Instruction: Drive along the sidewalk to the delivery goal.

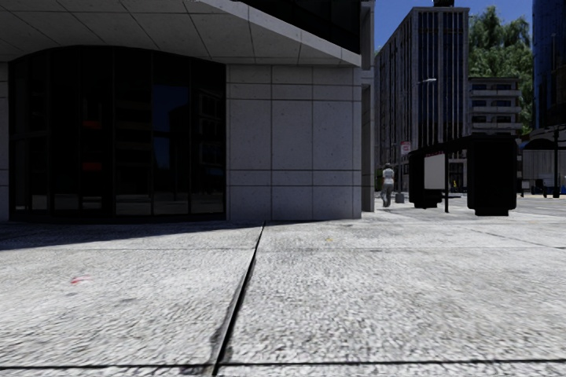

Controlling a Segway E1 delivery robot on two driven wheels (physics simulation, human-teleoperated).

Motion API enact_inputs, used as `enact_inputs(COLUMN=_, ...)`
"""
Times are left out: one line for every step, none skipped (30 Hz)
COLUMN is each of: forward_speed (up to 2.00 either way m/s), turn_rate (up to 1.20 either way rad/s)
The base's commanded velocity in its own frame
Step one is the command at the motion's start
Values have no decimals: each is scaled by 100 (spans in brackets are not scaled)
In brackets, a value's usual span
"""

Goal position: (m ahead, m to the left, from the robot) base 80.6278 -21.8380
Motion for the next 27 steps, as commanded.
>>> enact_inputs(forward_speed=200, turn_rate=-51)
enact_inputs(forward_speed=200, turn_rate=-51)
enact_inputs(forward_speed=200, turn_rate=-51)
enact_inputs(forward_speed=200, turn_rate=-51)
enact_inputs(forward_speed=200, turn_rate=-51)
enact_inputs(forward_speed=200, turn_rate=-51)
enact_inputs(forward_speed=200, turn_rate=-51)
enact_inputs(forward_speed=200, turn_rate=-51)
enact_inputs(forward_speed=200, turn_rate=-49)
enact_inputs(forward_speed=200, turn_rate=-24)
enact_inputs(forward_speed=200, turn_rate=-5)
enact_inputs(forward_speed=200, turn_rate=0)
enact_inputs(forward_speed=200, turn_rate=0)
enact_inputs(forward_speed=200, turn_rate=0)
enact_inputs(forward_speed=200, turn_rate=0)
enact_inputs(forward_speed=200, turn_rate=0)
enact_inputs(forward_speed=200, turn_rate=0)
enact_inputs(forward_speed=200, turn_rate=-10)
enact_inputs(forward_speed=200, turn_rate=-19)
enact_inputs(forward_speed=200, turn_rate=-19)
enact_inputs(forward_speed=200, turn_rate=-24)
enact_inputs(forward_speed=200, turn_rate=-26)
enact_inputs(forward_speed=200, turn_rate=-26)
enact_inputs(forward_speed=200, turn_rate=-26)
enact_inputs(forward_speed=200, turn_rate=-26)
enact_inputs(forward_speed=200, turn_rate=-26)
enact_inputs(forward_speed=200, turn_rate=-26)
